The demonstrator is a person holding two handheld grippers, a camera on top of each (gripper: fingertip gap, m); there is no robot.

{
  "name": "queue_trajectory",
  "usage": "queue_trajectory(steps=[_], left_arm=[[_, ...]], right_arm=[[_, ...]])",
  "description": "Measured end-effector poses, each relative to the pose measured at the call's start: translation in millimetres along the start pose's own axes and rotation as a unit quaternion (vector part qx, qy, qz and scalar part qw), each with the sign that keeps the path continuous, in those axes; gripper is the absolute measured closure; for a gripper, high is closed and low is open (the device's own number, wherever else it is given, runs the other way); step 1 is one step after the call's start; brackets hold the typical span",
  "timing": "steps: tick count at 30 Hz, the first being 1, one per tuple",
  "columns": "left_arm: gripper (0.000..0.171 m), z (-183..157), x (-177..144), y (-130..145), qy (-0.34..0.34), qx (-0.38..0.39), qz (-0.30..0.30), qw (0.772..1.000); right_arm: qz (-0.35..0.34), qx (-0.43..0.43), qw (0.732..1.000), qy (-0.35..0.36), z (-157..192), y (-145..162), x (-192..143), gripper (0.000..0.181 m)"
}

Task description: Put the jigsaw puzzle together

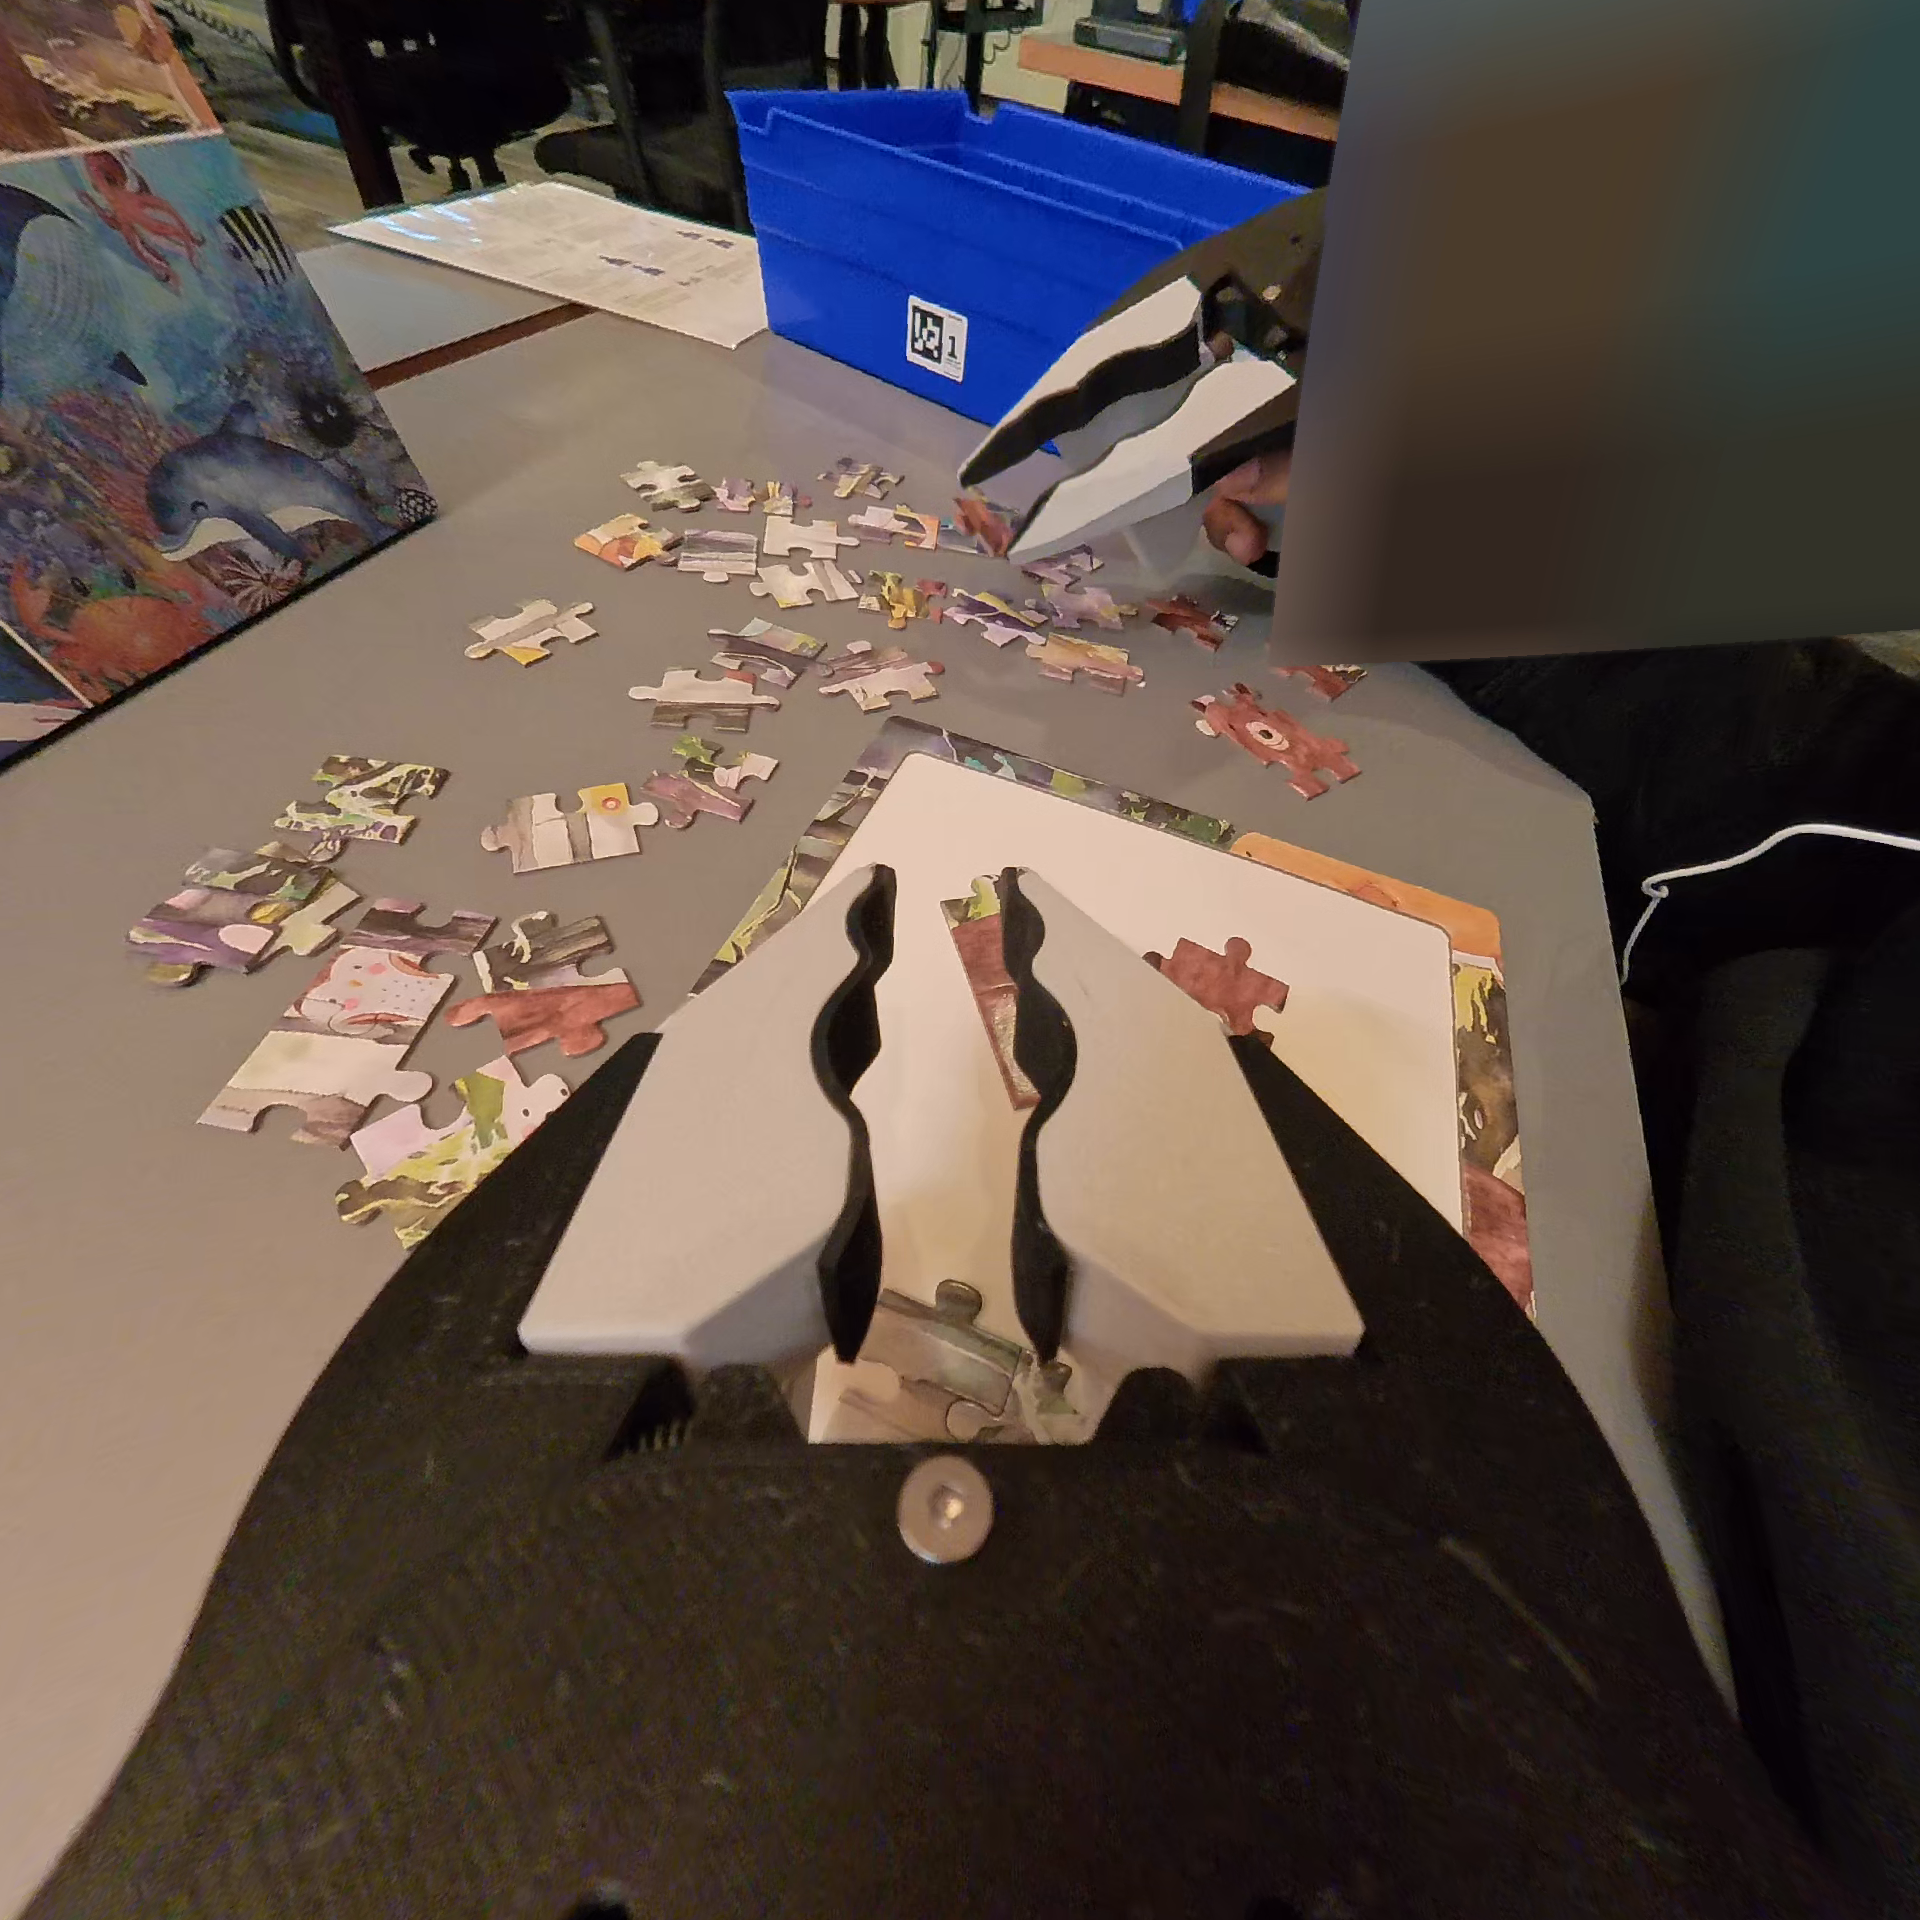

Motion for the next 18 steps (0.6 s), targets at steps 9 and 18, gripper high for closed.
queue_trajectory(steps=[9,18], left_arm=[[0.153,-0.1,0.3,0.2,-0.001,0.001,0.001,1.0],[0.153,-0.3,0.9,0.7,-0.002,0.002,0.003,1.0]], right_arm=[[0.005,-0.005,1.0,-0.012,3.3,0.5,2.1,0.142],[0.007,-0.012,1.0,-0.026,7.5,0.5,4.0,0.142]])
Point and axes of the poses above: each gripper's, where its closed fingertips meet, x out along the fingers, y out of its underside, z = x × y across the jaws, the point moved 6 cm from there along -x, back along the fingers, and after that the axes turned 15 degrees about z, right-handed, at the moved point
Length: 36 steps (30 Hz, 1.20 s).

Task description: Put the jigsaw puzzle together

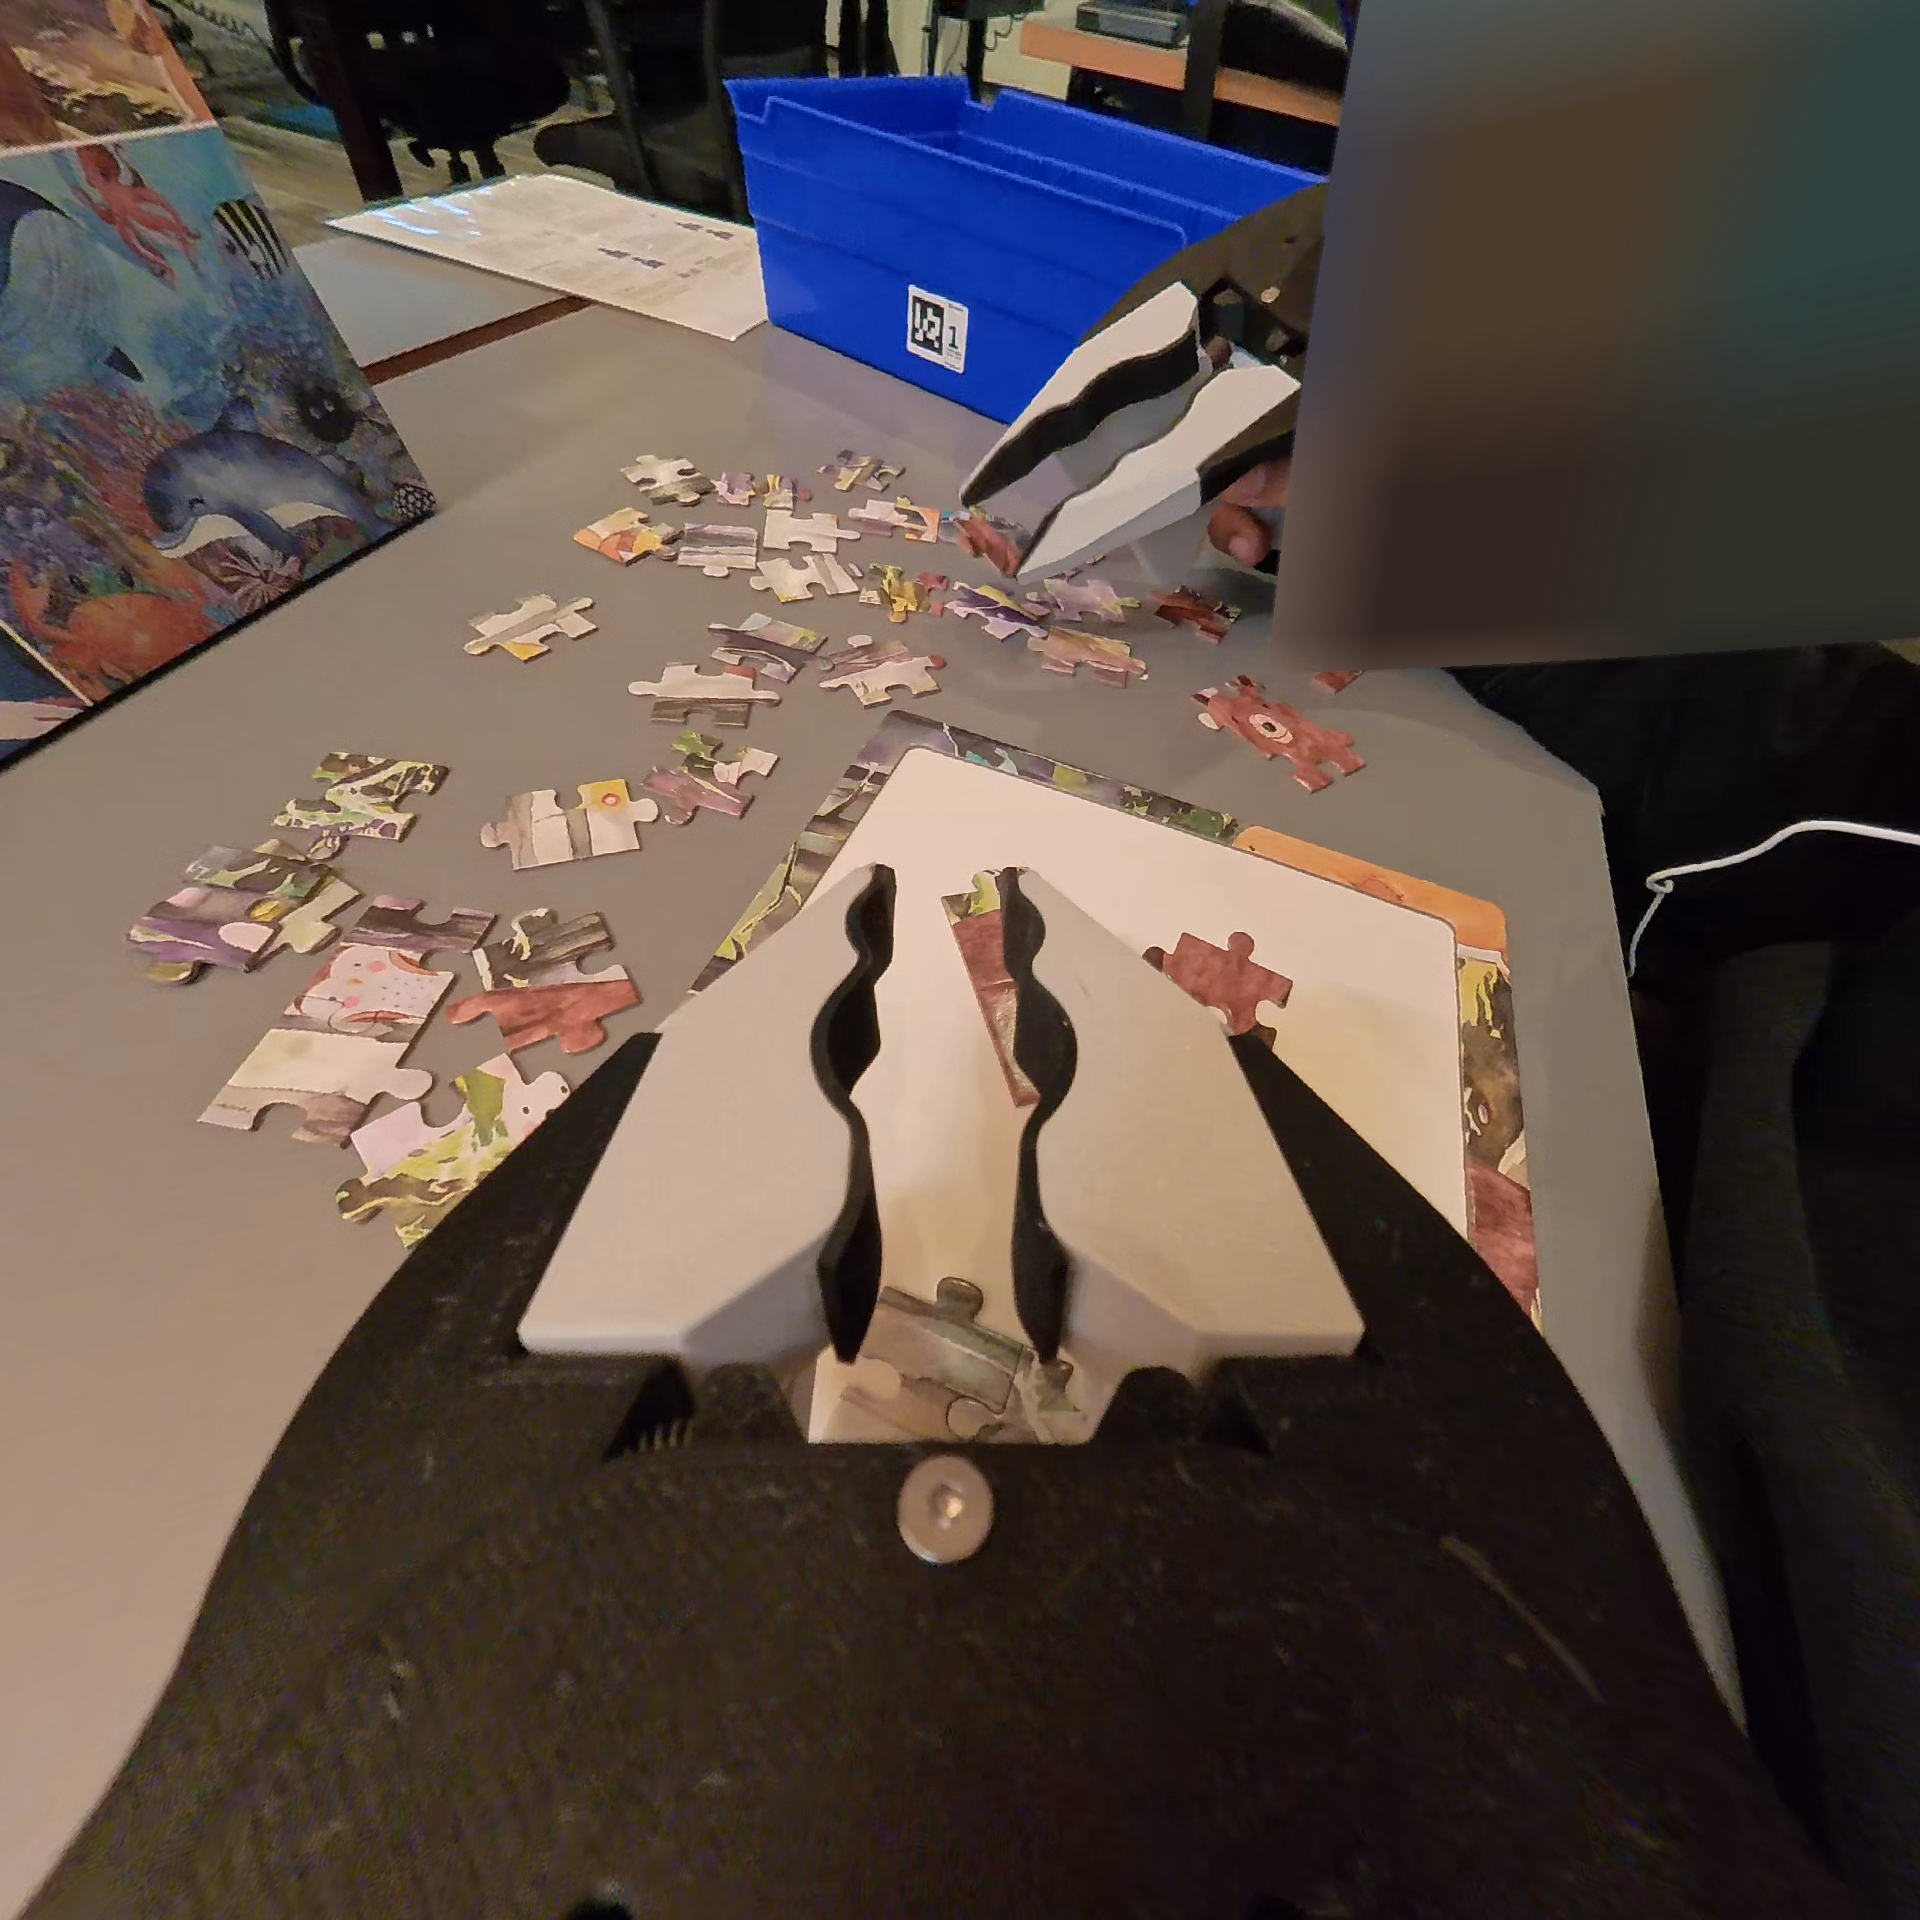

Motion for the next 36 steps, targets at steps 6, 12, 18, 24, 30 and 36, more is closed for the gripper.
queue_trajectory(steps=[6,12,18,24,30,36], left_arm=[[0.152,-0.2,0.4,0.3,-0.001,0.001,0.002,1.0],[0.152,-0.2,0.7,0.5,0.0,0.001,0.002,1.0],[0.151,0.0,0.5,0.0,0.004,-0.005,-0.001,1.0],[0.151,-0.4,0.7,0.0,0.006,-0.006,0.0,1.0],[0.151,-0.7,0.6,0.0,0.006,-0.006,0.0,1.0],[0.15,-0.6,0.4,0.0,0.006,-0.006,0.0,1.0]], right_arm=[[0.005,-0.025,0.999,-0.042,13.3,-0.9,3.9,0.142],[0.042,-0.045,0.994,-0.093,28.1,4.6,15.0,0.141],[0.054,-0.05,0.992,-0.097,31.5,5.9,18.9,0.141],[0.06,-0.053,0.992,-0.1,32.4,6.7,20.0,0.141],[0.067,-0.056,0.992,-0.092,32.9,7.5,21.8,0.139],[0.02,-0.051,0.994,-0.094,32.0,-1.3,12.6,0.134]])
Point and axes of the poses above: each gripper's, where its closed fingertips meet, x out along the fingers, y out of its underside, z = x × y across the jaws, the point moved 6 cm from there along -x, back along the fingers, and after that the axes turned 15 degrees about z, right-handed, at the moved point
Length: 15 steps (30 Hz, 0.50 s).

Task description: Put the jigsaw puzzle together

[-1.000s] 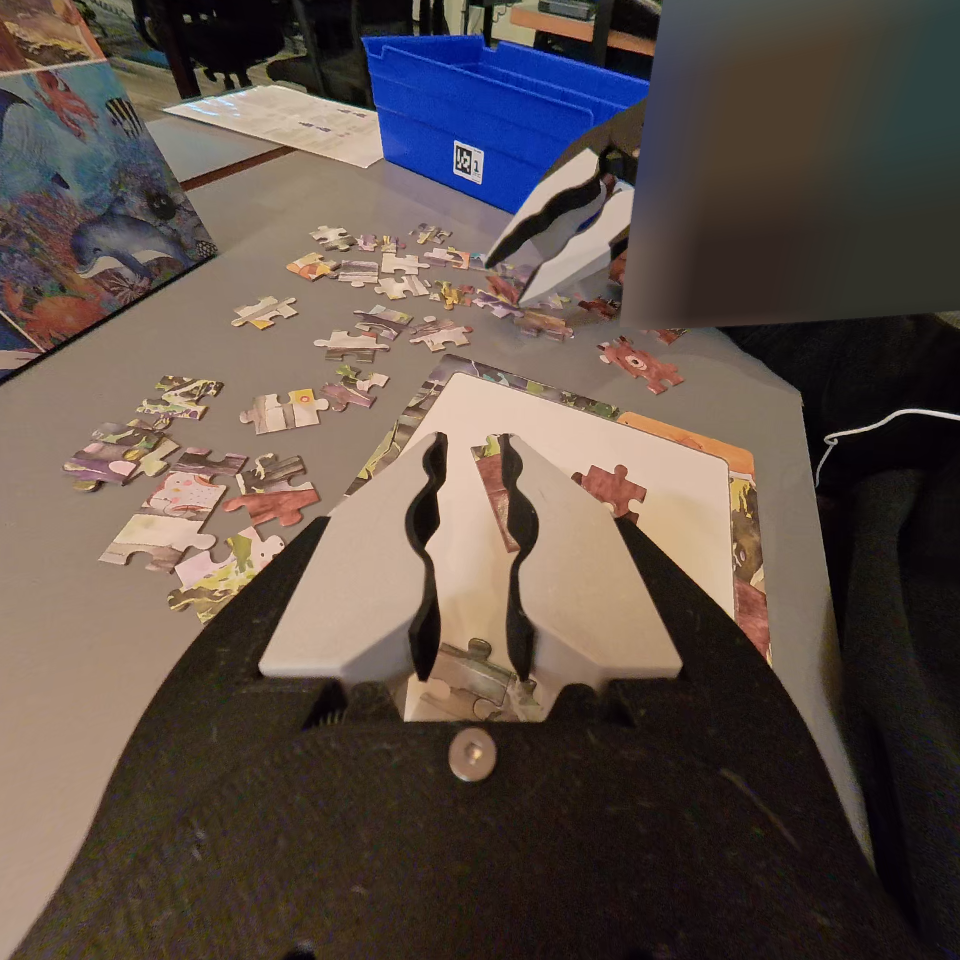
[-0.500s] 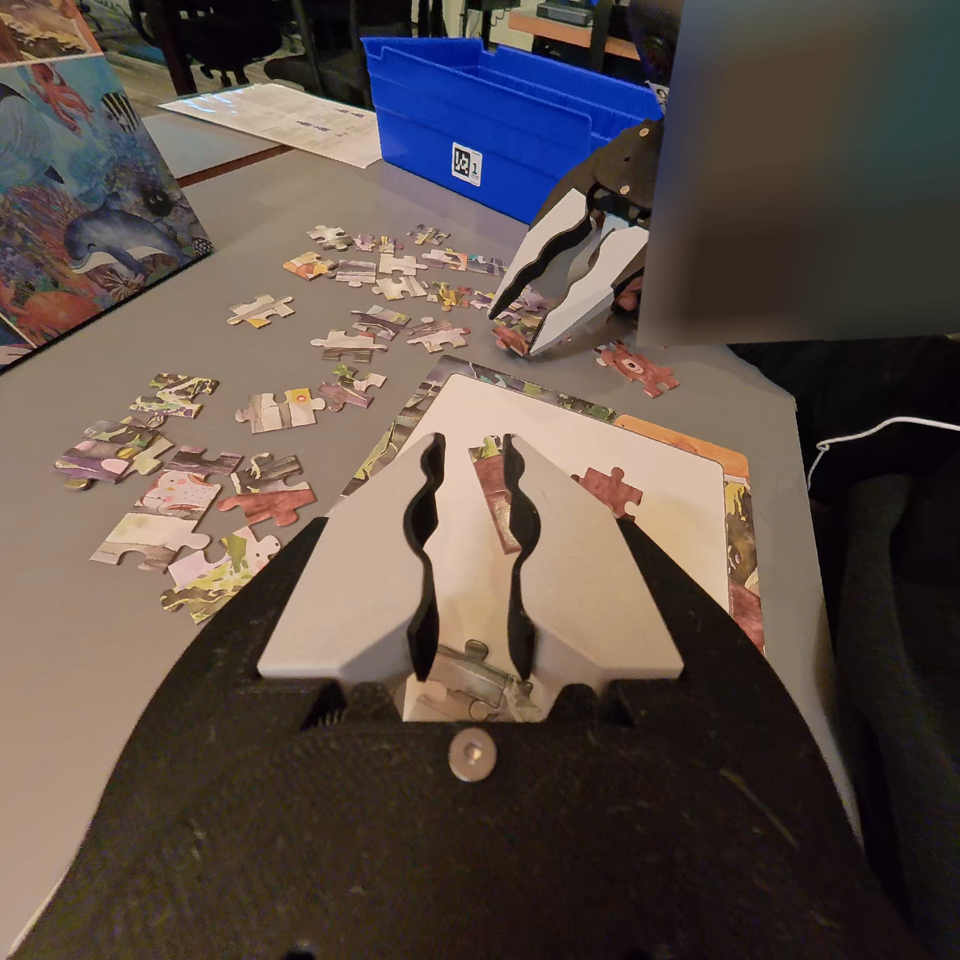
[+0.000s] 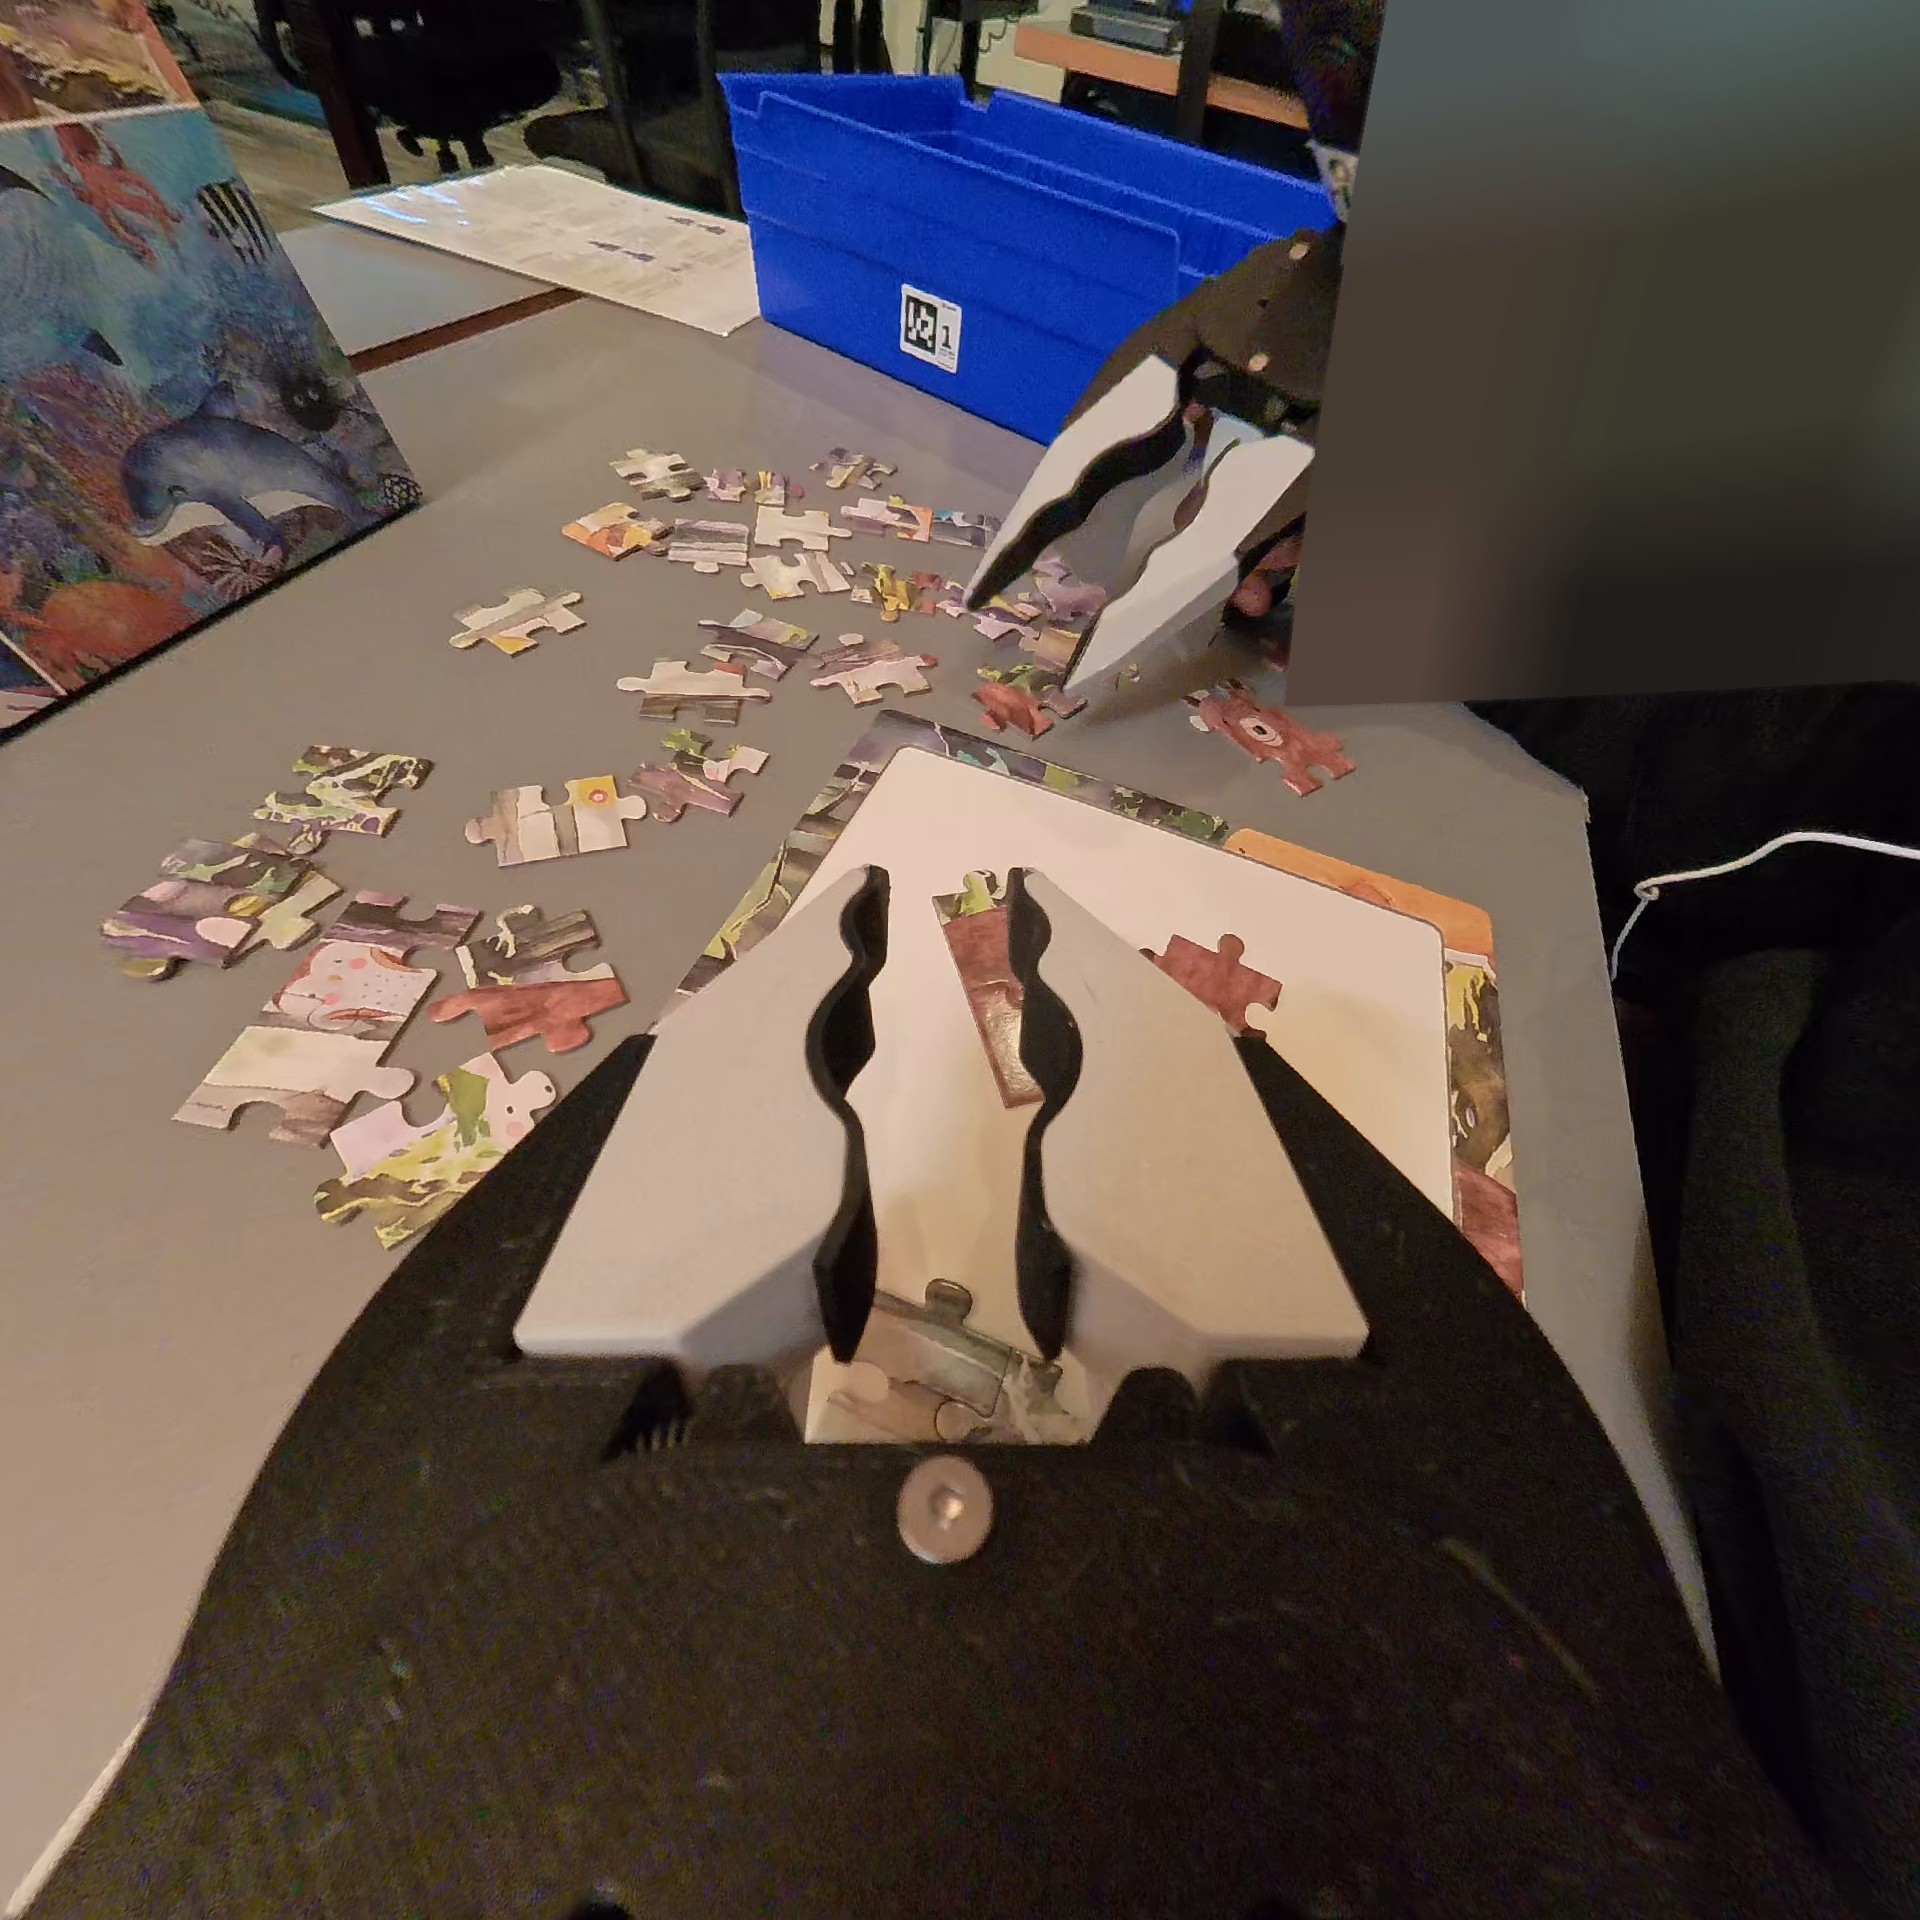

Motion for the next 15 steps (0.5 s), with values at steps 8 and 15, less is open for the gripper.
queue_trajectory(steps=[8,15], left_arm=[[0.147,-0.1,2.0,0.5,0.002,-0.007,0.013,1.0],[0.139,-10.7,19.1,15.6,-0.004,-0.009,0.15,0.989]], right_arm=[[-0.05,-0.041,0.992,-0.11,54.9,-37.6,-7.9,0.136],[0.07,-0.113,0.983,-0.129,117.7,-39.2,28.5,0.129]])
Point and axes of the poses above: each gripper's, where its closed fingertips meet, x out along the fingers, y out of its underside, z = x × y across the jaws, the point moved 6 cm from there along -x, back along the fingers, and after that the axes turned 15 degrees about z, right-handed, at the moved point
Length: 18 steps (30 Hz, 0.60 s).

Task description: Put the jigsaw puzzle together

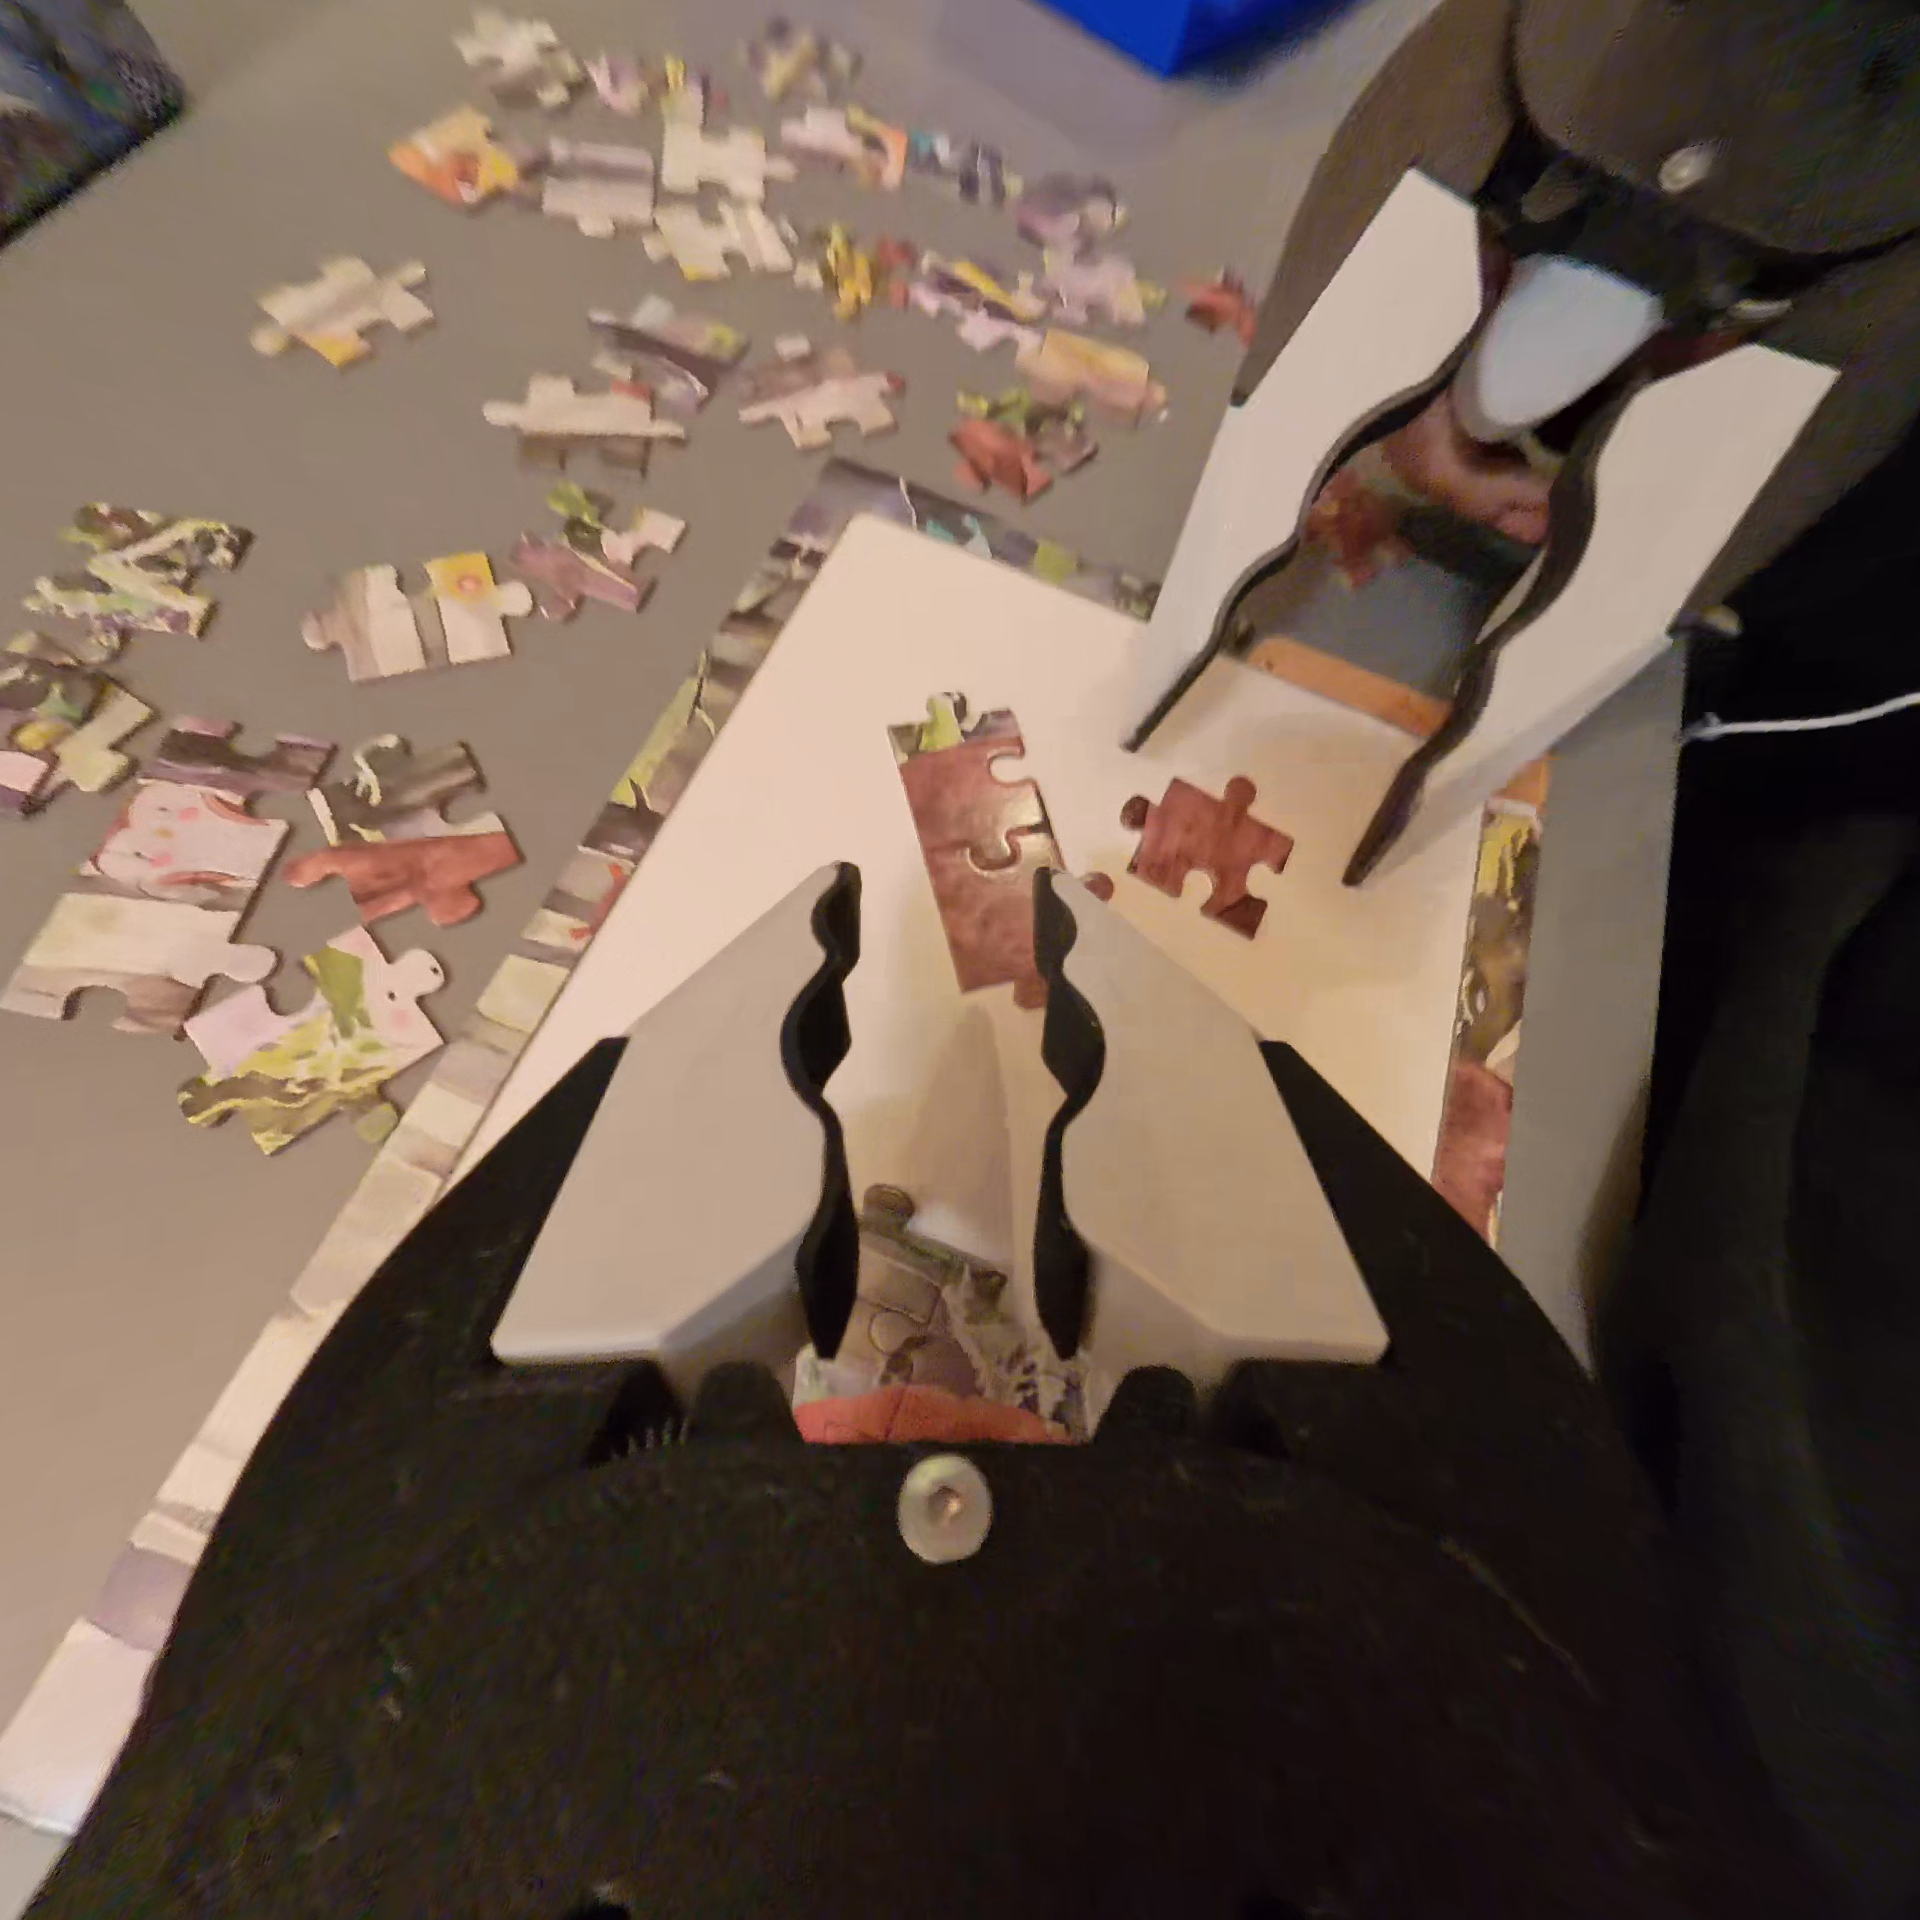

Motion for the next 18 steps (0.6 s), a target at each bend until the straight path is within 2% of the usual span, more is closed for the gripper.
queue_trajectory(steps=[4,14,18], left_arm=[[0.136,-7.0,8.3,4.4,0.016,0.004,0.026,1.0],[0.13,-25.9,15.4,12.9,0.06,0.004,0.071,0.996],[0.131,-35.1,15.2,13.7,0.081,0.011,0.078,0.994]], right_arm=[[0.041,0.012,0.999,0.011,2.1,9.6,8.3,0.128],[0.034,0.035,0.998,0.047,-1.2,9.3,11.2,0.155],[0.034,0.042,0.997,0.052,-0.3,8.7,11.4,0.156]])
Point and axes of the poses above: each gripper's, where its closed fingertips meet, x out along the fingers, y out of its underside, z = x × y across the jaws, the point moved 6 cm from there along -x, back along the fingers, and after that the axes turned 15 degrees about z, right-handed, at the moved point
